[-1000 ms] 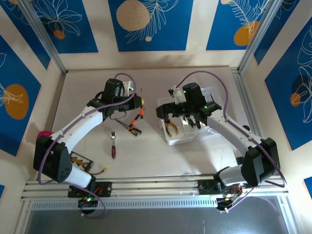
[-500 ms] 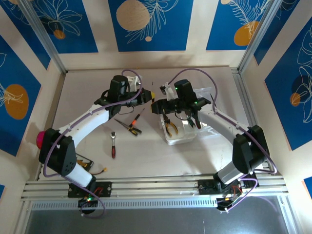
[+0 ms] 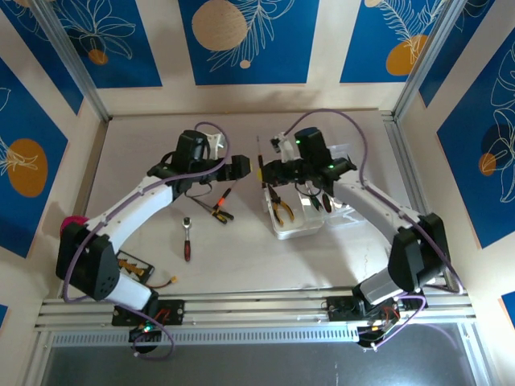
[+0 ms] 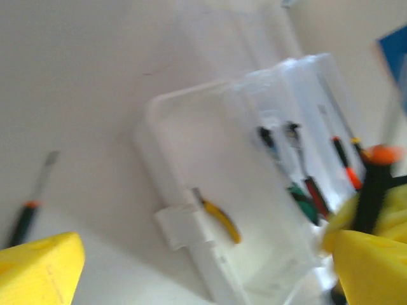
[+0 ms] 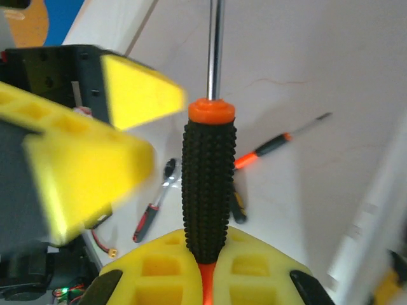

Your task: Pack the tool kit

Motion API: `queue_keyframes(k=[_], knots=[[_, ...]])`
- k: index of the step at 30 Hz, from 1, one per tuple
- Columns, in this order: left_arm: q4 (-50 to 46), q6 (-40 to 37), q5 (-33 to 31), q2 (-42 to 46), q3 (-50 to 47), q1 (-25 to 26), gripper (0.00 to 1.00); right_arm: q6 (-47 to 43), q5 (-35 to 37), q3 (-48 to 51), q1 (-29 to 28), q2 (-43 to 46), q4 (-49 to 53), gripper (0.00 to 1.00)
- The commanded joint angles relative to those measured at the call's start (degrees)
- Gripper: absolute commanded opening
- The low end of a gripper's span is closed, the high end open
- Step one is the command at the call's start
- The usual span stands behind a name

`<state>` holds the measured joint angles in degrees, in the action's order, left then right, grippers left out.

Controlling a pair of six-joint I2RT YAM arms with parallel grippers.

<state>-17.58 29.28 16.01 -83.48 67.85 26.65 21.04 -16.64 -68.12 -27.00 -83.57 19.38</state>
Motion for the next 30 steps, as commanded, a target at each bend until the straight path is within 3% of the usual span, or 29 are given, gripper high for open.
queue_keyframes(k=[1,6,15,29,30], knots=[[-14.56,-9.27,-15.16,3.47,4.01,-2.79,1.00,-6.05,5.70,0.97,5.16,5.92,12.53,0.00],[-18.54,-11.13,-20.82,4.17,1.51,-5.35,1.00,-11.81,17.84,2.46,12.86,9.01,24.69,0.00],[-16.88,-10.48,-18.16,1.94,-2.64,-5.74,1.00,-14.60,29.00,5.10,16.86,8.28,28.96,0.00],[-15.64,-9.77,-15.63,-0.71,-3.38,-5.73,1.00,-15.85,32.20,5.19,16.50,6.74,27.75,0.00],[-15.72,-9.77,-15.58,-0.81,-3.43,-5.74,1.00,-15.85,32.16,5.19,16.54,6.59,27.64,0.05]])
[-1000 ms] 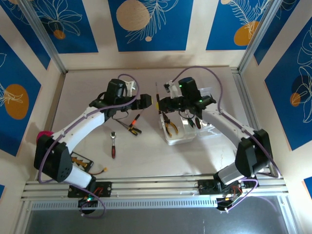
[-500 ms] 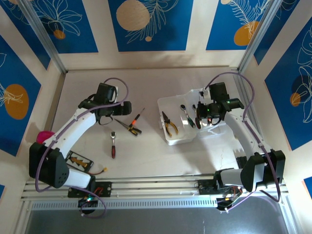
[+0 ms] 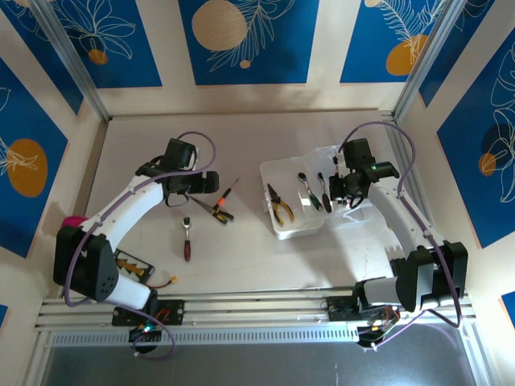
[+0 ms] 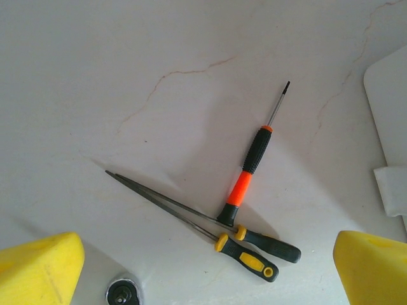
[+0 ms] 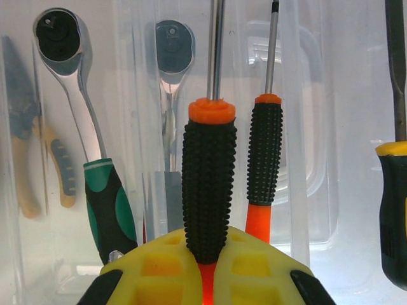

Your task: Pack the tool kit

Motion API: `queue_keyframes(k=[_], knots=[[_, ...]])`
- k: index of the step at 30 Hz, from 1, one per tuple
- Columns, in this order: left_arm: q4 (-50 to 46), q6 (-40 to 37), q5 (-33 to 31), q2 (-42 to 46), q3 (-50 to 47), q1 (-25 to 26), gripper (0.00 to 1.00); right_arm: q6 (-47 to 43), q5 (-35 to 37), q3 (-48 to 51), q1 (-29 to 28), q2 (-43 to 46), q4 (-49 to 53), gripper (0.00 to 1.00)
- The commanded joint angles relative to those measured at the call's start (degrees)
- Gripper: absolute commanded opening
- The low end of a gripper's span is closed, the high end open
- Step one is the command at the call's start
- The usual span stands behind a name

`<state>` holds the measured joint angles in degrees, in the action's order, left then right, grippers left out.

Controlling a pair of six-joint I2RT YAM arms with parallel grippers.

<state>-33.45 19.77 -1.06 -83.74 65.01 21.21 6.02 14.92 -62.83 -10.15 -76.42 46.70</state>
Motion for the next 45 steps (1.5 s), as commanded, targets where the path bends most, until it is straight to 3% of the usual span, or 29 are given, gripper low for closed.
queue_keyframes(k=[1,6,13,14,17,19,22,28,34,38,45], knots=[[0.11,-0.24,1.50,-0.71,-0.59,-0.29,1.00,-0.75,0.49,-0.19,-0.35,-0.65,0.25,0.10],[0.06,-0.24,1.50,-0.89,-0.68,-0.29,1.00,-0.65,0.76,-0.82,-0.30,-0.60,0.38,0.30],[0.23,-1.77,0.30,-2.31,-0.64,1.34,1.00,-0.66,-0.04,-3.81,-0.76,1.79,2.04,0.43],[0.14,-3.10,-1.67,-2.96,-0.25,2.33,1.00,-0.51,-1.02,-4.05,-1.23,2.41,2.08,0.50],[1.40,-7.13,-4.64,-6.06,0.58,4.16,0.99,0.27,-5.09,-3.91,-2.69,4.52,0.55,0.86],[3.04,-8.99,-3.50,-8.89,1.39,4.66,0.96,1.09,-6.67,-3.52,-4.02,5.05,-0.68,0.99],[3.36,-10.18,-0.50,-14.48,4.05,5.44,0.89,2.14,-6.66,-3.79,-6.15,4.26,-1.00,0.99],[3.49,-10.44,-1.36,-20.77,7.03,8.07,0.84,3.62,-6.83,-2.61,-9.06,3.04,-2.23,0.99],[0.97,-3.03,-3.36,-19.53,5.03,8.27,0.82,4.00,-7.25,-1.36,-9.68,2.93,-3.09,0.99],[1.08,2.22,-0.16,-19.09,2.80,8.31,0.78,4.09,-7.84,-0.62,-9.62,2.64,-4.43,0.99],[1.15,5.44,-0.87,-17.33,-0.32,8.29,0.73,4.00,-9.07,0.79,-9.58,2.55,-5.93,0.99]])
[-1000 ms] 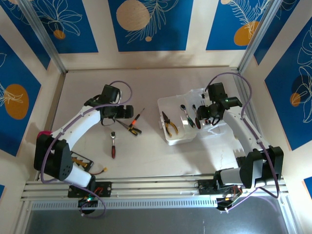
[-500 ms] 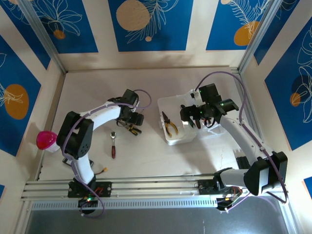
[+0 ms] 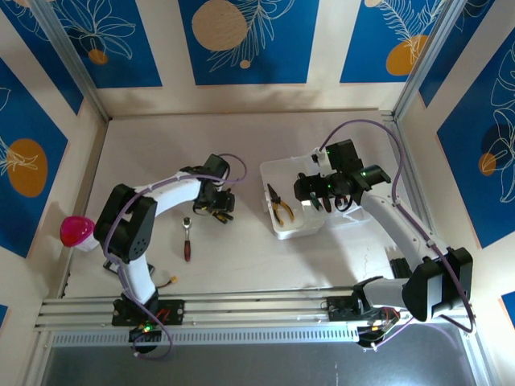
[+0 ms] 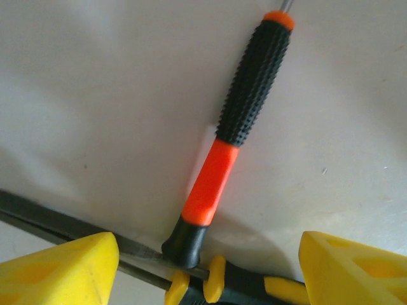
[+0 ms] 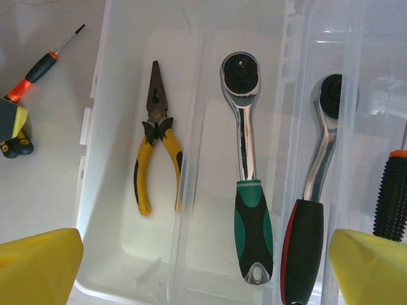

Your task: Pack the tool kit

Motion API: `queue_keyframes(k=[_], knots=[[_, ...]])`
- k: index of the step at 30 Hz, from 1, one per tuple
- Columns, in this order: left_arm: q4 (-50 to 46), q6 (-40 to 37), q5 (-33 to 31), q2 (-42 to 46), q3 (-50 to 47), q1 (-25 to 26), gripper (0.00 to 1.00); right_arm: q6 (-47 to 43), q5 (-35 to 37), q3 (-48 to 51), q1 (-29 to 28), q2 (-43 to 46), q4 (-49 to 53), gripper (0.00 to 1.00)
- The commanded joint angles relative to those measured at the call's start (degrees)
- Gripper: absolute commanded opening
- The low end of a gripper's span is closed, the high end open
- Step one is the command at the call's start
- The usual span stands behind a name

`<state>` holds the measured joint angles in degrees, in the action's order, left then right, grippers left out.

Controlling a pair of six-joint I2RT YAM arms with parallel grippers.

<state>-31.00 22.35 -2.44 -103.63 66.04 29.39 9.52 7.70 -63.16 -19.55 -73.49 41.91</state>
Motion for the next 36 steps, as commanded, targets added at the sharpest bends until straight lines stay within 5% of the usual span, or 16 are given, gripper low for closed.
queue_keyframes(k=[1,14,25,36], knots=[[-1.77,2.81,0.62,2.37,-1.13,0.14,0.73,0.50,-2.05,1.48,-0.09,-0.32,-1.53,0.99],[-3.15,2.37,2.24,-2.13,0.20,0.23,0.55,0.59,-4.16,4.59,1.98,0.63,-4.33,0.99],[-6.01,-0.81,-2.18,-8.53,5.93,1.16,0.54,0.50,-5.15,5.32,2.89,1.37,-4.82,0.99],[-7.34,-3.41,-3.37,-12.20,9.66,1.72,0.34,0.15,-5.09,4.23,3.12,1.60,-3.86,0.99]])
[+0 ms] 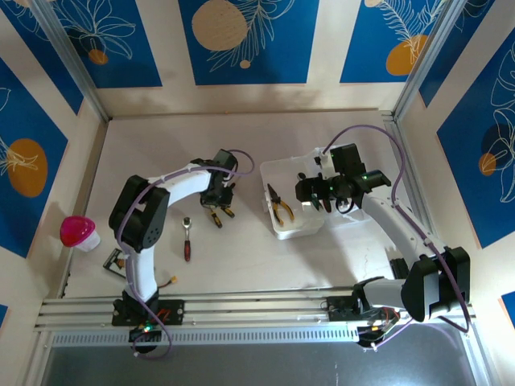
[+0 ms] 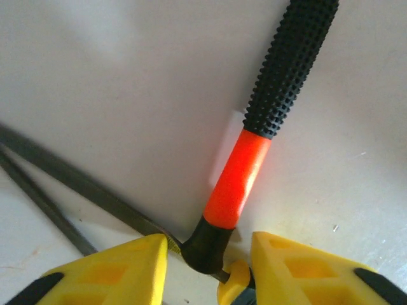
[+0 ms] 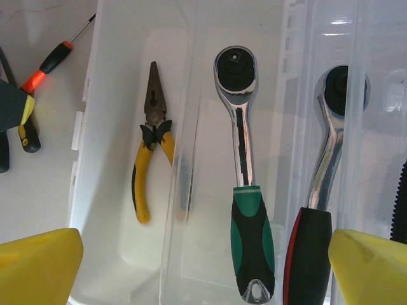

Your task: Pack the tool kit

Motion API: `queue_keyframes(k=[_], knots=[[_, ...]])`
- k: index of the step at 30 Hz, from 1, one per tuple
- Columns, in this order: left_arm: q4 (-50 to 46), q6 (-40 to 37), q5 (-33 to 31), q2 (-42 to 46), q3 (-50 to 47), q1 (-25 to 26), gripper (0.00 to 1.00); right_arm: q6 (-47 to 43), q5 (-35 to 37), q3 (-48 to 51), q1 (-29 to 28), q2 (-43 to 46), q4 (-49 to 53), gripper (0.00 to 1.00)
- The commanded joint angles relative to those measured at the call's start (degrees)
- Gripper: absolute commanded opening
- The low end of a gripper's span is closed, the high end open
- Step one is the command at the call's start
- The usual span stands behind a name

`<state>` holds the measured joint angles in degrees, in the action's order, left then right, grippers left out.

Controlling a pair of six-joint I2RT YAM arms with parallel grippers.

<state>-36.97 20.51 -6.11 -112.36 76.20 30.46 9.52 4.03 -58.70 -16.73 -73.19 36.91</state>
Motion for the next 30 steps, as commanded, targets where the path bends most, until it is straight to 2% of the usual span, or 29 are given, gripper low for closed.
queue_keyframes(k=[1,9,19,30], knots=[[-1.39,-1.63,0.44,-3.54,-0.60,0.68,0.32,0.06,-1.48,-0.34,0.30,1.25,1.22,0.99],[-1.96,-1.89,-0.04,-1.70,-3.98,0.61,0.20,-0.18,-1.48,-1.05,0.35,0.86,1.43,0.99],[-3.29,-2.26,0.19,0.91,-6.37,0.52,0.22,-0.03,-1.75,-1.00,0.21,0.48,1.32,0.99],[-7.08,-5.33,-4.35,2.05,-6.60,-0.42,0.18,0.06,-1.68,-0.41,0.29,1.38,1.44,0.99]])
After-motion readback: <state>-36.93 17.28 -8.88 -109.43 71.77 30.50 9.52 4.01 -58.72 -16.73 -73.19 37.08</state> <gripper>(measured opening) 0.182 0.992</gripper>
